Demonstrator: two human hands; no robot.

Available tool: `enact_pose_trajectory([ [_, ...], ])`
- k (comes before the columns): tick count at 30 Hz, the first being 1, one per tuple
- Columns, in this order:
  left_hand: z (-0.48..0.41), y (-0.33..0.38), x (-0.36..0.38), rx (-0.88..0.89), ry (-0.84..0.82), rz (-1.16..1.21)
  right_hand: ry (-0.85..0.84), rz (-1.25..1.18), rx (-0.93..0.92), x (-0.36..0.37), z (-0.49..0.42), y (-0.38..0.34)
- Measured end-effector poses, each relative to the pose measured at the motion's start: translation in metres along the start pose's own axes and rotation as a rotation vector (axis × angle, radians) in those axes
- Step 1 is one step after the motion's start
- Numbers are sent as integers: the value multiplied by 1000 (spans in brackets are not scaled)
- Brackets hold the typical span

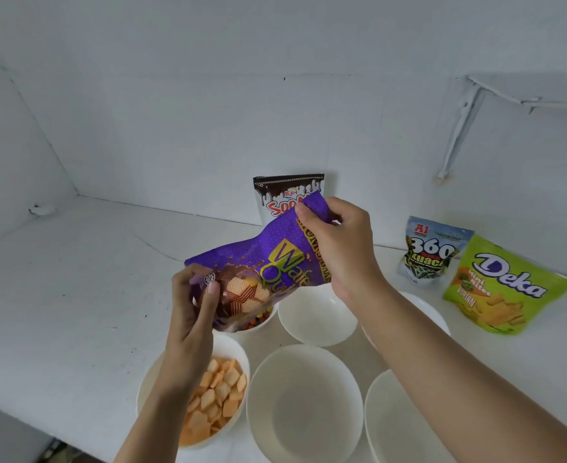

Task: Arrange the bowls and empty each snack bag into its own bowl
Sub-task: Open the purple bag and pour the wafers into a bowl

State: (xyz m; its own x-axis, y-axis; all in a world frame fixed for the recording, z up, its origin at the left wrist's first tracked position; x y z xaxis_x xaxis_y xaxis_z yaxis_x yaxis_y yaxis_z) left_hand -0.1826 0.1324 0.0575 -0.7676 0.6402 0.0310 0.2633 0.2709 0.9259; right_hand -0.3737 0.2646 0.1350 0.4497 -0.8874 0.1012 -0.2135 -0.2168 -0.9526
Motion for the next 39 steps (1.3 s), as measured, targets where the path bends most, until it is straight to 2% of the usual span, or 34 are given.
enact_pose_trajectory([
  [4, 9, 2, -14, -88, 88, 140, -57, 98, -23, -8, 14, 4],
  [6, 14, 2, -23, -131, 117, 177, -79, 69, -9, -8, 23, 7],
  [12, 27, 17, -45, -182, 161, 161, -190, 14, 53, 5, 47, 16],
  [17, 29, 32, -56, -171, 153, 126, -274, -182, 95, 12, 62, 0],
  [21, 32, 44, -62, -152, 120, 43, -348, -138, 68, 17, 78, -4],
  [31, 27, 65, -76, -51, -12, -150, -237, -178, 265, 6, 111, 23],
  [39, 39, 51, -64, -150, -110, -235, -174, -118, 335, -13, 137, 50],
])
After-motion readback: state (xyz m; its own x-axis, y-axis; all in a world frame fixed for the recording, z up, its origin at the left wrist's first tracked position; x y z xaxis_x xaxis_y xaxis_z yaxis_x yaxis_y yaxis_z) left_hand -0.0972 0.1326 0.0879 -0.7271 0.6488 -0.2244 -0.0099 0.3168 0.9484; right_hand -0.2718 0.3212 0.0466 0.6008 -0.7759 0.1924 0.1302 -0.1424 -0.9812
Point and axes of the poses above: each hand's wrist, its own z-axis away from the middle knuckle, its own x-axis out of the palm, y = z × x, the point moved 7 cm from there along -z, towards the middle knuckle, and after that the axes turned 3 degrees about -z, right-handed, at the moved point
